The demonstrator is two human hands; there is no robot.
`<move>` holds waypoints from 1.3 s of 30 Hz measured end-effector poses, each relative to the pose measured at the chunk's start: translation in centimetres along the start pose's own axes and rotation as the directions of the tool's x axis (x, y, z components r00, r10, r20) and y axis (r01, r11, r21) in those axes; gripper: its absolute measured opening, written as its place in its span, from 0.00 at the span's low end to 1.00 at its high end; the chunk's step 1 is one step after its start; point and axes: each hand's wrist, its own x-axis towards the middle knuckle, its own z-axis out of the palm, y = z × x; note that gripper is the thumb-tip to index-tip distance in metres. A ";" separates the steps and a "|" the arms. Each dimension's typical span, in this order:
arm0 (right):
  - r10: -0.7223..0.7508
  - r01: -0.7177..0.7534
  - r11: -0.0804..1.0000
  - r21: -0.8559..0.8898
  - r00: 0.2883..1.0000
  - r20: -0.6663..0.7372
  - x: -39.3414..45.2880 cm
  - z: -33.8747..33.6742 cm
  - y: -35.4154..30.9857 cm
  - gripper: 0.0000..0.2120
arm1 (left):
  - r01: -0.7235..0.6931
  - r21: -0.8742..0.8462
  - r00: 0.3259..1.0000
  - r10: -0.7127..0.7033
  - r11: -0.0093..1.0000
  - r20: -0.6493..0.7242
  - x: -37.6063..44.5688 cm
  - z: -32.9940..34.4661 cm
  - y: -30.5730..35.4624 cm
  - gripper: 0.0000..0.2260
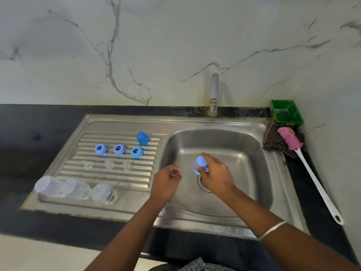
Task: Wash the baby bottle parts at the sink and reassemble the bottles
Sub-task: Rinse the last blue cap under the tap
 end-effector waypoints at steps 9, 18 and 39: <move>0.072 -0.077 0.948 0.309 0.997 0.025 3.5 2.2 -3.9 0.18 | 0.085 -0.114 0.991 -0.095 0.990 -0.089 0.6 -2.9 -1.7 0.07; -0.165 0.140 0.959 0.246 0.983 0.082 12.3 5.6 -14.6 0.19 | 0.136 -0.183 0.985 -0.153 0.974 -0.083 2.7 -6.2 -5.7 0.09; -0.248 0.458 0.751 -0.475 0.863 0.439 23.8 13.7 -23.2 0.15 | 0.033 -0.200 0.993 -0.010 0.979 0.116 6.6 -6.0 -8.4 0.09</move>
